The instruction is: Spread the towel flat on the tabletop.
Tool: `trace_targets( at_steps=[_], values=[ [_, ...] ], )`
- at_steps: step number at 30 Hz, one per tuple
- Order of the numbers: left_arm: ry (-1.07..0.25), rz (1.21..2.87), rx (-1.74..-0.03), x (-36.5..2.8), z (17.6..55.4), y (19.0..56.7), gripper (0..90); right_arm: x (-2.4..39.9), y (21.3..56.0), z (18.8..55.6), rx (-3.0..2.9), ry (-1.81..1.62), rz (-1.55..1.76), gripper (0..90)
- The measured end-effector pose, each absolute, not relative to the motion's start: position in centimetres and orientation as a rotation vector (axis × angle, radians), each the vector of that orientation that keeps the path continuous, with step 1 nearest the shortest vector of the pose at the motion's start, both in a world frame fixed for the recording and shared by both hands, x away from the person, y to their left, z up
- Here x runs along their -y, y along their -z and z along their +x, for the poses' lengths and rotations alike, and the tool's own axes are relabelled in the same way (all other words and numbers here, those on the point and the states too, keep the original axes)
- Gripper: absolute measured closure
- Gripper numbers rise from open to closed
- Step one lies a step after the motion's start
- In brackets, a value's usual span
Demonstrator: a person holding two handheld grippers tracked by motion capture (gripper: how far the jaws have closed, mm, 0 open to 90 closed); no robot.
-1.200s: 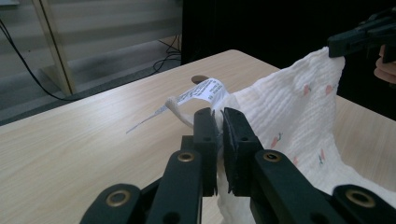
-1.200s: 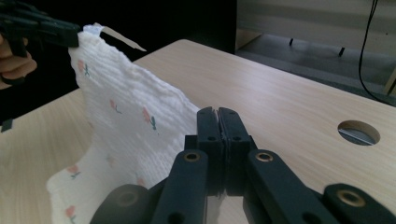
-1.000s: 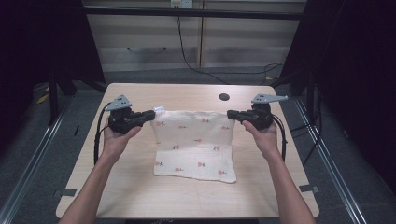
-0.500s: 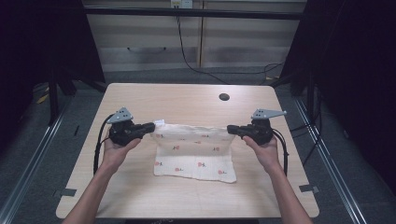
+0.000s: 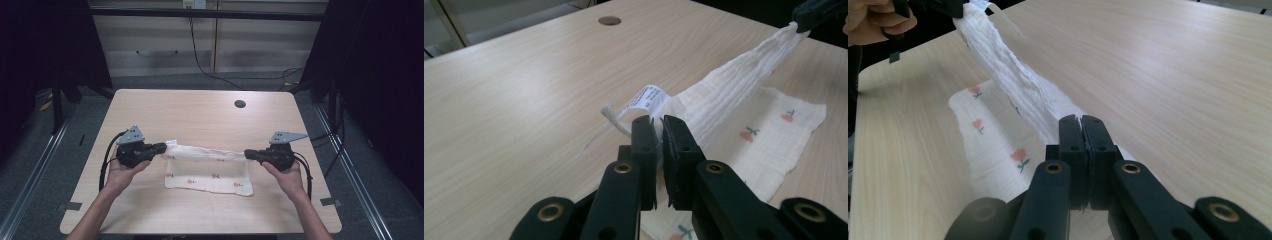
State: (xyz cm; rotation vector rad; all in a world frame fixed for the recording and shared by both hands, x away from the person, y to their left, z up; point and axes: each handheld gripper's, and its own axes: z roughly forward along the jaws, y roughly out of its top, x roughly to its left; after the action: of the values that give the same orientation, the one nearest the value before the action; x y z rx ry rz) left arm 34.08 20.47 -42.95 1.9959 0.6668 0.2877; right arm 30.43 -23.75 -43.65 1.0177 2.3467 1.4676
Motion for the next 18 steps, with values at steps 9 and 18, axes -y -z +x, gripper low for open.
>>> trace_targets(
  at_steps=[9,18],
  values=[
    [-0.255,2.046,-0.664,-20.5,33.2,44.8,84.6,23.4,45.5,29.0,-2.403,-1.431,1.044,88.7],
    [-0.233,2.084,-0.646,-20.5,31.8,45.5,84.6,23.0,46.4,27.8,-2.449,-1.395,1.049,88.7]
  ],
)
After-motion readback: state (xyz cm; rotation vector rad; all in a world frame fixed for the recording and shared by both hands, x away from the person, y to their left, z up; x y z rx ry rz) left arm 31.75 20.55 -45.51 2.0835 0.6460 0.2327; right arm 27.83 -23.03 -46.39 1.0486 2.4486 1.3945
